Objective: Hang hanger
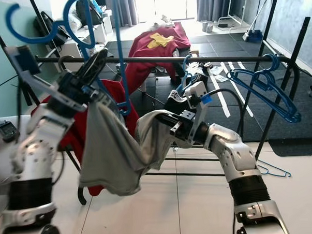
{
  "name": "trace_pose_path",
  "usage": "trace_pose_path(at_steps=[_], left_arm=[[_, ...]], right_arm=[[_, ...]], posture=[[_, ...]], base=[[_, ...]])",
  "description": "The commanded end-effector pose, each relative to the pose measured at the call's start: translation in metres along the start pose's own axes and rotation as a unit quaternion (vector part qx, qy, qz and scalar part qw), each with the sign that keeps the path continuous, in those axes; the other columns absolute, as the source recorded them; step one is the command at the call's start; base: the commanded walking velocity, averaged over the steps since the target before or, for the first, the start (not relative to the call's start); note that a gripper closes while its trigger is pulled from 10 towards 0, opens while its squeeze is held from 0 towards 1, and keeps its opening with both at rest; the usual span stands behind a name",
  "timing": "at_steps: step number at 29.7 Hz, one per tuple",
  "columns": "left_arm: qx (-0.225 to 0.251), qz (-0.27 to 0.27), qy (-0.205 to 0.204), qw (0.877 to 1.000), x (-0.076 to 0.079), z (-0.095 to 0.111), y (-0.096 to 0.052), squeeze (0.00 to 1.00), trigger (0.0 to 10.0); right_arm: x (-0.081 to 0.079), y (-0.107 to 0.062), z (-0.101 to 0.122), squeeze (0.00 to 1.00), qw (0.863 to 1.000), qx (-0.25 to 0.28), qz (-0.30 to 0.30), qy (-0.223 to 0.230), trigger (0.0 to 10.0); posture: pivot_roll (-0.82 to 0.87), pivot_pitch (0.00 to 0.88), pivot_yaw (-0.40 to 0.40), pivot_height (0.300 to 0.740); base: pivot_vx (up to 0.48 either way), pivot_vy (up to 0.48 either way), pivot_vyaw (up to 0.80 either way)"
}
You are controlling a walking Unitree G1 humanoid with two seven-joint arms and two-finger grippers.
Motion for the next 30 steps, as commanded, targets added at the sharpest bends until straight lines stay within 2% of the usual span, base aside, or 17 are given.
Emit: trace_pose_path(at_steps=[1,3,4,5,6,7,9,10,12,14,17,19,21,23,26,29,30], left_arm=[[0.001,0.107,-0.001,0.994,-0.043,0.001,-0.011,0.00,10.0],[0.025,0.233,-0.056,0.971,-0.095,0.009,-0.034,0.00,10.0],[0.033,0.272,-0.062,0.960,-0.112,0.012,-0.044,0.00,10.0],[0.033,0.272,-0.062,0.960,-0.112,0.012,-0.044,0.00,10.0],[0.037,0.315,-0.061,0.946,-0.129,0.016,-0.057,0.00,10.0],[0.037,0.315,-0.061,0.946,-0.129,0.016,-0.057,0.00,10.0],[0.043,0.377,-0.042,0.924,-0.153,0.023,-0.081,0.00,10.0],[0.043,0.377,-0.042,0.924,-0.153,0.023,-0.081,0.00,10.0],[0.044,0.417,-0.005,0.908,-0.167,0.029,-0.101,0.00,10.0],[0.044,0.417,-0.005,0.908,-0.167,0.029,-0.101,0.00,10.0],[0.037,0.471,0.081,0.878,-0.179,0.035,-0.124,0.00,10.0],[0.045,0.464,0.065,0.882,-0.174,0.031,-0.119,0.00,10.0],[0.076,0.416,-0.011,0.906,-0.151,0.023,-0.096,0.00,10.0],[0.091,0.399,-0.040,0.911,-0.140,0.021,-0.087,0.00,10.0],[0.090,0.258,-0.131,0.953,-0.084,0.008,-0.048,0.00,10.0],[0.090,0.258,-0.131,0.953,-0.084,0.008,-0.048,0.00,10.0],[0.066,0.212,-0.098,0.970,-0.067,0.002,-0.040,0.00,10.0]], right_arm=[[0.001,-0.001,-0.010,0.00,1.000,-0.021,-0.009,-0.006,0.0],[0.019,-0.011,-0.032,0.00,0.995,-0.072,-0.056,-0.027,0.0],[0.027,-0.016,-0.040,0.00,0.992,-0.094,-0.076,-0.035,0.0],[0.027,-0.016,-0.040,0.00,0.992,-0.094,-0.076,-0.035,0.0],[0.038,-0.023,-0.052,0.00,0.986,-0.125,-0.102,-0.045,0.0],[0.038,-0.023,-0.052,0.00,0.986,-0.125,-0.102,-0.045,0.0],[0.053,-0.037,-0.070,0.00,0.974,-0.168,-0.138,-0.057,0.0],[0.053,-0.037,-0.070,0.00,0.974,-0.168,-0.138,-0.057,0.0],[0.060,-0.051,-0.085,0.00,0.965,-0.205,-0.152,-0.053,0.0],[0.060,-0.051,-0.085,0.00,0.965,-0.205,-0.152,-0.053,0.0],[0.063,-0.070,-0.103,0.00,0.956,-0.245,-0.155,-0.032,0.0],[0.060,-0.068,-0.100,0.00,0.960,-0.237,-0.146,-0.027,0.0],[0.051,-0.059,-0.092,0.00,0.969,-0.212,-0.121,-0.022,0.0],[0.047,-0.055,-0.087,0.00,0.974,-0.198,-0.109,-0.020,0.0],[0.034,-0.040,-0.077,0.00,0.983,-0.164,-0.080,-0.012,0.0],[0.034,-0.040,-0.077,0.00,0.983,-0.164,-0.080,-0.012,0.0],[0.039,-0.041,-0.080,0.00,0.981,-0.169,-0.094,-0.021,0.0]], posture=[[-0.06,0.000,0.036,0.740],[-0.06,0.000,0.033,0.740],[-0.06,0.000,0.033,0.740],[-0.06,0.000,0.033,0.740],[-0.05,0.000,0.032,0.740],[-0.05,0.000,0.032,0.740],[-0.05,0.000,0.029,0.740],[-0.05,0.000,0.029,0.740],[-0.04,0.000,0.026,0.740],[-0.04,0.000,0.026,0.740],[-0.04,0.000,0.026,0.740],[-0.05,0.000,0.028,0.740],[-0.05,0.000,0.031,0.740],[-0.05,0.000,0.031,0.740],[-0.05,0.000,0.035,0.740],[-0.05,0.000,0.035,0.740],[-0.05,0.000,0.036,0.740]], base=[[0.000,0.000,0.00],[0.000,0.000,0.00],[0.000,0.000,0.00],[0.000,0.000,0.00],[0.000,0.000,0.00],[0.000,0.000,0.00],[0.000,0.000,0.00],[0.000,0.000,0.00],[0.000,0.000,0.00],[0.000,0.000,0.00],[0.000,0.000,0.00],[0.000,0.000,0.00],[0.000,0.000,0.00],[0.000,0.000,0.00],[0.000,0.000,0.00],[0.000,0.000,0.00],[0.000,0.000,0.00]])
Point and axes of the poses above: a point about 5 cm out from each wrist's last joint towards the gripper, its own y axis pointing out of the wrist towards the gripper, its own z axis along the axis of the wrist's last joint, x = y × z, the point moved 6 cm from there along y, pointing out of the wrist towards the gripper, and after that the axes turned 10 degrees about y, right-handed, at the moved point
